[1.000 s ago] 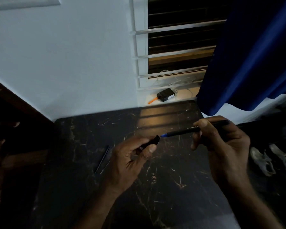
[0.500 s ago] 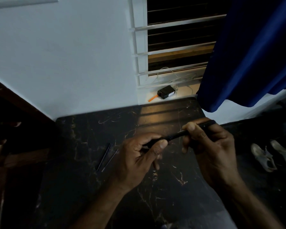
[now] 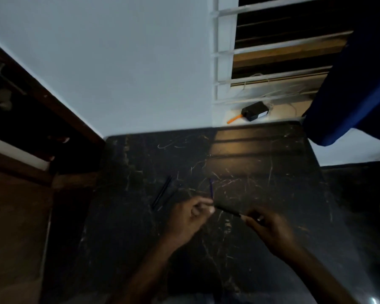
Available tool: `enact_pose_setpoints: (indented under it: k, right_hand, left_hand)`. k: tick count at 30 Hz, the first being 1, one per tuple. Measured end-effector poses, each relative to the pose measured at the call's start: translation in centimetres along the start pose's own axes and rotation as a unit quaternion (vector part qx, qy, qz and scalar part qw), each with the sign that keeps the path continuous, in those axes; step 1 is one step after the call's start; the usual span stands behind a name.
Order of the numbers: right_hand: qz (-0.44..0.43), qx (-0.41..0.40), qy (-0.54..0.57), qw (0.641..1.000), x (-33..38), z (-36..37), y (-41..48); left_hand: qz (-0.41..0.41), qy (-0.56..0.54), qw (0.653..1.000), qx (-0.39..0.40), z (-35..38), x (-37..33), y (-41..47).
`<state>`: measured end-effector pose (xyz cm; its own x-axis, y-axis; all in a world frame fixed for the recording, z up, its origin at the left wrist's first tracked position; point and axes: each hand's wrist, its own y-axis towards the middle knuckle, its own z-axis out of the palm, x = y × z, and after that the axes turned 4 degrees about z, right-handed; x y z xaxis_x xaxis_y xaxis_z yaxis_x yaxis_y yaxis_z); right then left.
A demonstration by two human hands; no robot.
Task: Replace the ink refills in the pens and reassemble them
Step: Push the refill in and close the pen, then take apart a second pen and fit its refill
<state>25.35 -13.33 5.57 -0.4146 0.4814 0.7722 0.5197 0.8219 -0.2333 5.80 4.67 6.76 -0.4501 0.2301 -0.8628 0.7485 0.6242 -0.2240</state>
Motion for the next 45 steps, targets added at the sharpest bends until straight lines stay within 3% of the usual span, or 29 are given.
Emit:
enact_pose_setpoints:
  k: [2,5,11,18,26,28,31,33,35,37,39,42,45]
  right_hand:
    - [0.032,-0.053,0.012,0.998,-1.9,3.0,1.8]
    - [0.097,-0.127,0.009,0.987,-3.1,5.9,4.3]
    - [0.161,-0.106,-0.104,0.976,-2.9,9.5,8.8]
    - [0.227,-0.121,-0.191,0.947,-2.9,11.5,10.7]
    - [0.203,-0.17,-0.059,0.962,1.4,11.3,6.1]
    - [0.174,-0.149,0.004,0.973,3.7,11.7,4.7]
    - [0.125,-0.113,0.147,0.975,8.6,12.5,3.4]
    - [0.114,-0.072,0.277,0.951,12.4,12.7,3.2]
    - [0.109,-0.016,0.421,0.9,16.5,12.3,3.3]
    - [0.094,0.022,0.555,0.826,20.7,11.1,3.6]
    - [0.046,0.017,0.624,0.78,24.3,9.3,4.2]
    - [-0.025,-0.032,0.636,0.77,28.0,6.6,4.7]
    - [-0.073,-0.074,0.596,0.796,29.7,5.2,4.5]
  left_hand:
    - [-0.052,-0.06,0.994,-0.081,-0.9,2.3,-0.1]
    - [-0.09,-0.04,0.982,-0.159,-3.5,4.9,0.4]
    - [-0.125,0.046,0.967,-0.216,-8.7,10.6,6.1]
    - [-0.113,0.157,0.968,-0.159,-9.6,13.5,11.9]
    - [-0.114,0.236,0.961,-0.091,-9.3,13.5,13.1]
    - [-0.113,0.18,0.969,-0.126,-10.1,12.1,12.7]
    - [-0.115,-0.079,0.967,-0.212,-12.4,7.7,11.1]
    - [-0.072,-0.247,0.932,-0.257,-13.9,3.3,8.9]
    - [-0.014,-0.359,0.89,-0.279,-14.9,-1.3,6.2]
    - [0.034,-0.416,0.867,-0.274,-15.2,-4.6,3.7]
    - [0.058,-0.444,0.854,-0.266,-15.0,-6.7,1.7]
    - [0.103,-0.477,0.842,-0.231,-14.8,-8.2,-0.1]
    - [0.134,-0.488,0.84,-0.195,-15.1,-9.5,-0.8]
